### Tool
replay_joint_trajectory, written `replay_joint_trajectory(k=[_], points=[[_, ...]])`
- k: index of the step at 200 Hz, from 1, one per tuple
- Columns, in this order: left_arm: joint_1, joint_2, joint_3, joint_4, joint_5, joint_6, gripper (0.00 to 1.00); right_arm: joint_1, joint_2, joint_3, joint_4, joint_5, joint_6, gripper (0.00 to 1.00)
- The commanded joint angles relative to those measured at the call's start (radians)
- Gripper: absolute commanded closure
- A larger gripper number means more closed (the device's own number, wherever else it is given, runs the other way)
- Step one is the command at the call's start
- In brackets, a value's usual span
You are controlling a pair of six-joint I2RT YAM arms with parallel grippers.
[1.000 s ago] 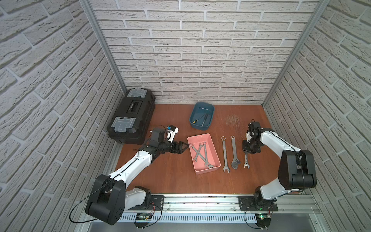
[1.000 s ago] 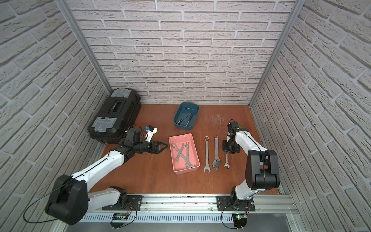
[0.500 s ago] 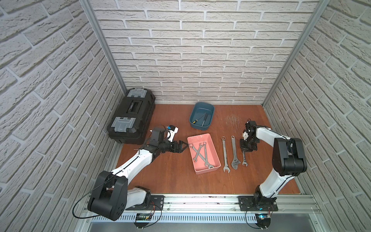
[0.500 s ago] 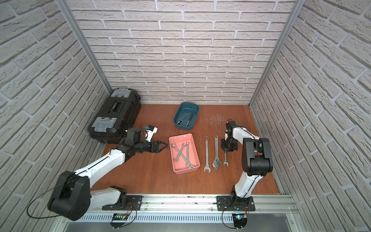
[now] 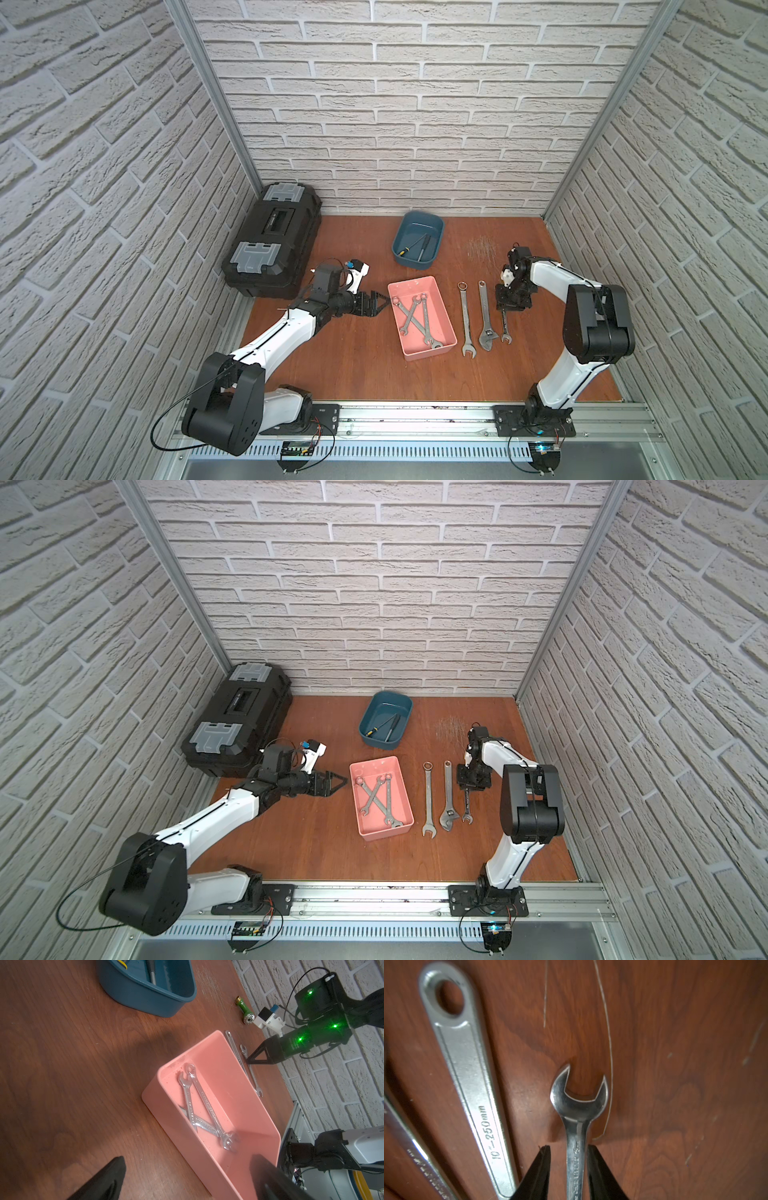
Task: Take out the wrench from the storage box
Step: Place the wrench at the center of the board, then pick up the wrench from the storage box.
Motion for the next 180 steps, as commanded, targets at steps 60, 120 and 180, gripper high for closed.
replay_joint_trajectory(k=[60, 120, 180], points=[[-0.006, -0.047, 0.094, -0.094, -0.032, 0.03, 0.02, 0.168, -0.244, 0.119, -0.141, -0.076, 0.068, 0.55], [-0.046, -0.1, 0.112, -0.146, -0.095, 0.01, 0.02, 0.387, -0.387, 0.13, -0.168, -0.146, 0.212, 0.41], [-0.091, -0.114, 0.1, -0.139, -0.142, -0.003, 0.02, 0.599, -0.434, 0.052, -0.1, -0.108, 0.384, 0.34]])
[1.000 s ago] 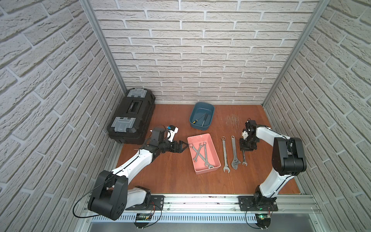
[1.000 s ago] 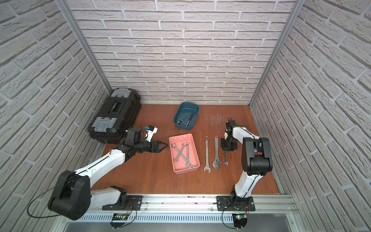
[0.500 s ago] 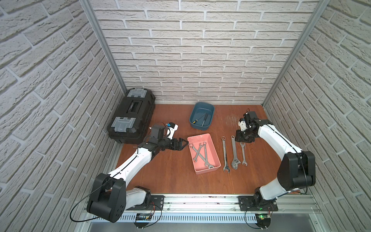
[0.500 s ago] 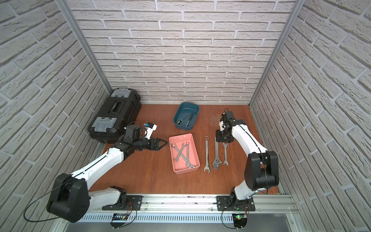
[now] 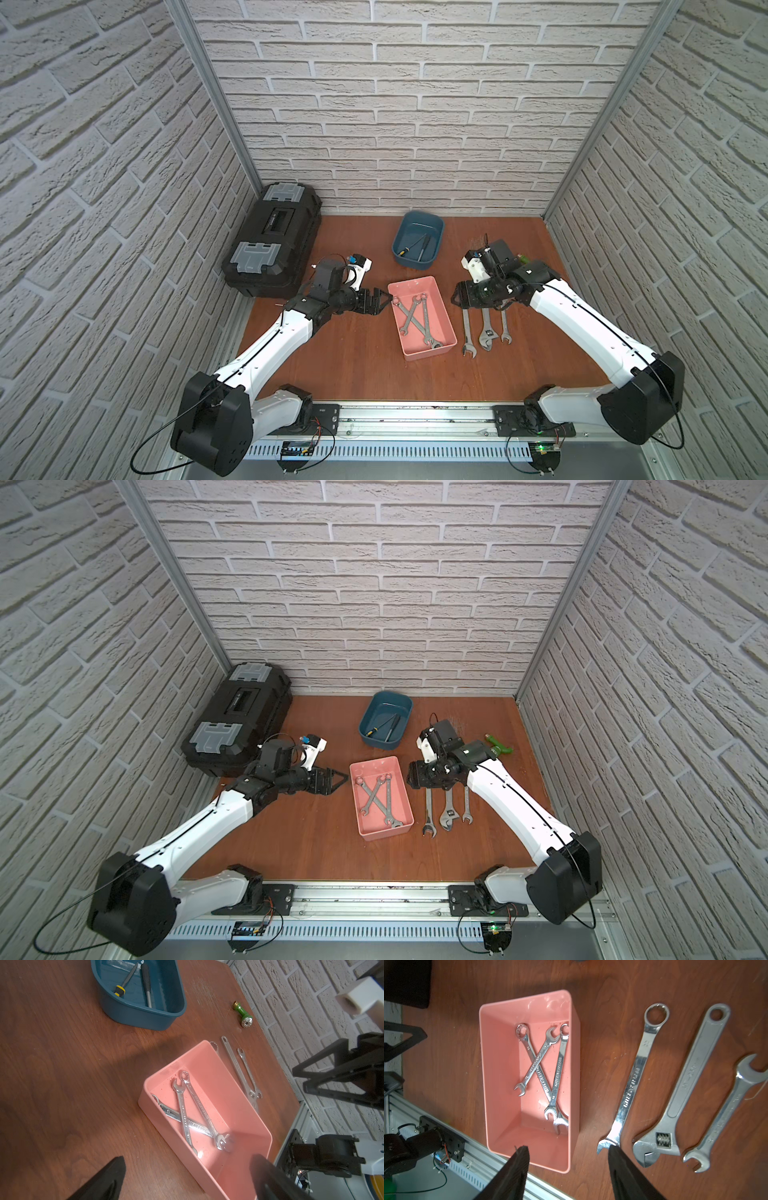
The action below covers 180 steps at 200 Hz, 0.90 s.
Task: Take out the wrench from the storage box
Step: Pick up the wrench from the storage box.
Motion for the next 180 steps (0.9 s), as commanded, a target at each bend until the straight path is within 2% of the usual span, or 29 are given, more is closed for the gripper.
replay_joint_trajectory(k=[1, 59, 103, 180], points=[[-0.015, -0.02, 0.009, 0.011, -0.027, -0.007, 0.02, 0.068, 0.004, -0.014, 0.034, 0.033, 0.104, 0.34], [-0.027, -0.048, -0.025, 0.027, -0.055, -0.024, 0.02, 0.247, 0.193, 0.077, 0.058, 0.182, 0.193, 0.38], [-0.03, -0.094, -0.06, 0.022, -0.082, -0.039, 0.02, 0.267, 0.31, 0.102, 0.123, 0.199, 0.214, 0.41], [-0.03, -0.102, -0.08, 0.032, -0.096, -0.041, 0.02, 0.264, 0.53, 0.183, 0.116, 0.308, 0.245, 0.55]])
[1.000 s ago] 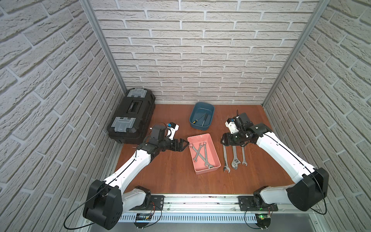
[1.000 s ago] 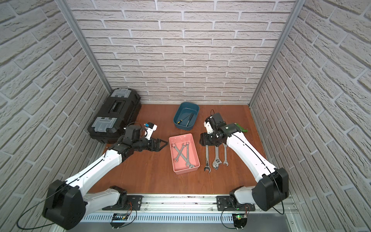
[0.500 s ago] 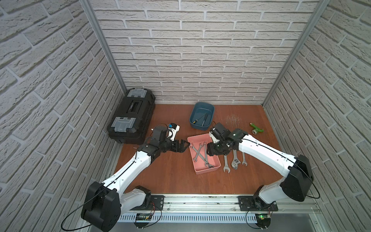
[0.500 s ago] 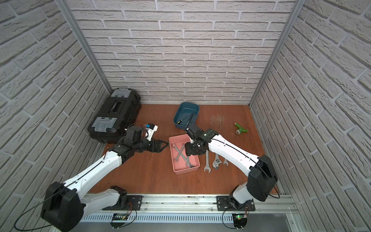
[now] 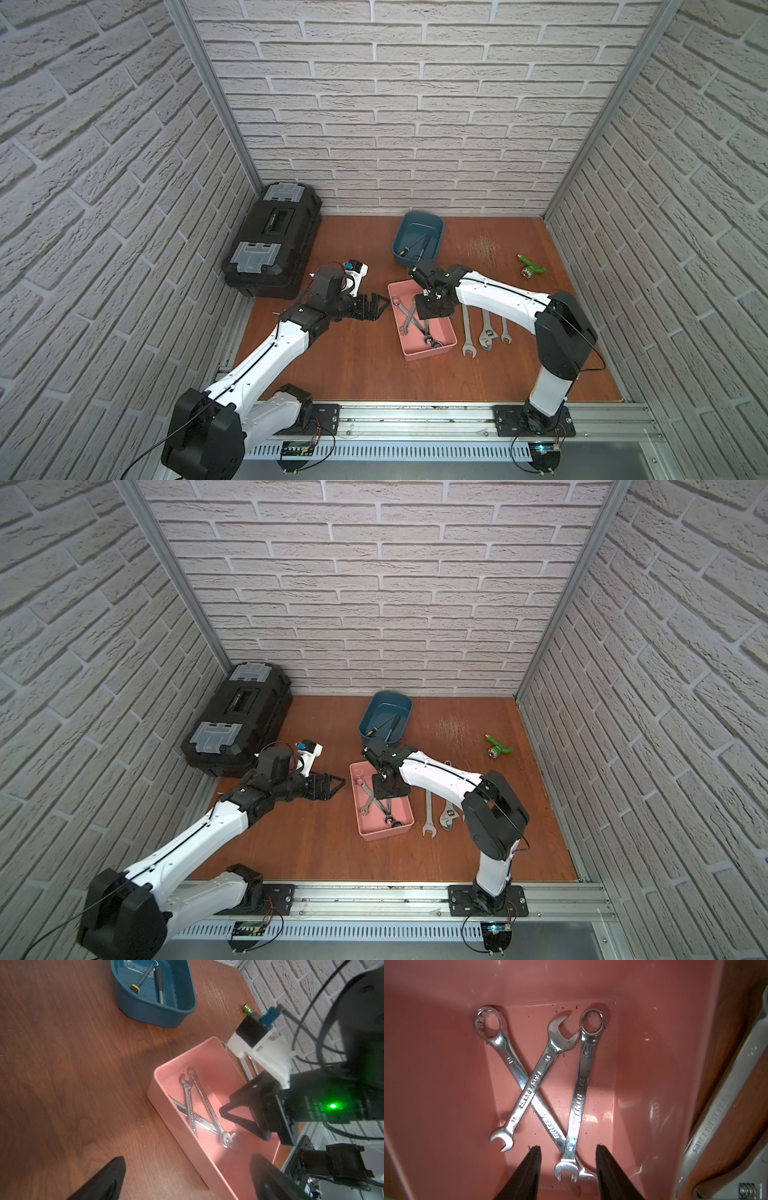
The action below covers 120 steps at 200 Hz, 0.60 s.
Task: Take out the wrench from the storage box
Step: Pick up the wrench from the storage box.
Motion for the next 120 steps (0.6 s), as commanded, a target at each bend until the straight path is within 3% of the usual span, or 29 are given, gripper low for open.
replay_joint_trajectory(k=[1, 55, 120], points=[[-0.006, -0.011, -0.013, 0.032, -0.012, -0.001, 0.02, 0.001, 0.033, 0.025, 0.005, 0.05, 0.019, 0.55], [-0.007, 0.001, -0.018, 0.052, -0.002, -0.005, 0.02, 0.0, 0.137, 0.064, -0.009, 0.07, 0.016, 0.62], [-0.006, 0.014, -0.021, 0.064, 0.01, -0.003, 0.02, -0.005, 0.231, 0.034, 0.014, 0.011, 0.08, 0.7]])
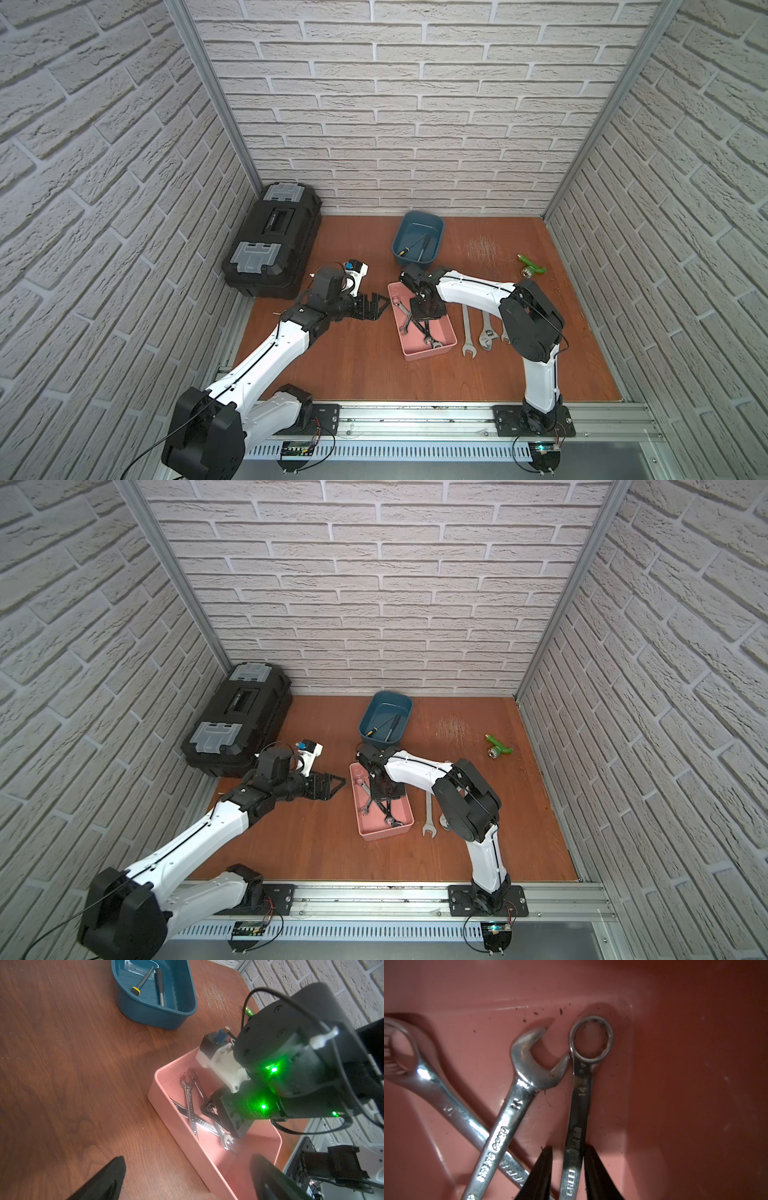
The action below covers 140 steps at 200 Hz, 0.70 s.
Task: Take out the wrench from the storage box
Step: Pick up the wrench from the storage box.
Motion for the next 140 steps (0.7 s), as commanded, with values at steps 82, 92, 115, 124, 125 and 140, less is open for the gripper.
replay_joint_trajectory(k=[82, 92, 115, 124, 125, 140], points=[[-0.005, 0.011, -0.019, 0.044, 0.018, -0.002, 0.02, -0.002, -0.02, -0.064, 0.054, -0.026, 0.081, 0.91], [-0.005, 0.011, -0.017, 0.045, 0.017, -0.004, 0.02, -0.001, -0.069, -0.059, 0.054, -0.017, 0.085, 0.92], [-0.004, 0.013, -0.014, 0.042, 0.018, -0.002, 0.02, 0.001, -0.124, -0.048, 0.057, -0.004, 0.094, 0.93], [-0.004, 0.015, -0.011, 0.041, 0.018, -0.001, 0.02, 0.003, -0.14, -0.036, 0.049, 0.003, 0.093, 0.93], [-0.004, 0.015, -0.01, 0.041, 0.018, -0.001, 0.02, 0.004, -0.142, -0.035, 0.048, 0.005, 0.093, 0.93], [-0.004, 0.02, -0.005, 0.04, 0.018, 0.0, 0.02, 0.007, -0.167, -0.021, 0.034, 0.024, 0.091, 0.93]])
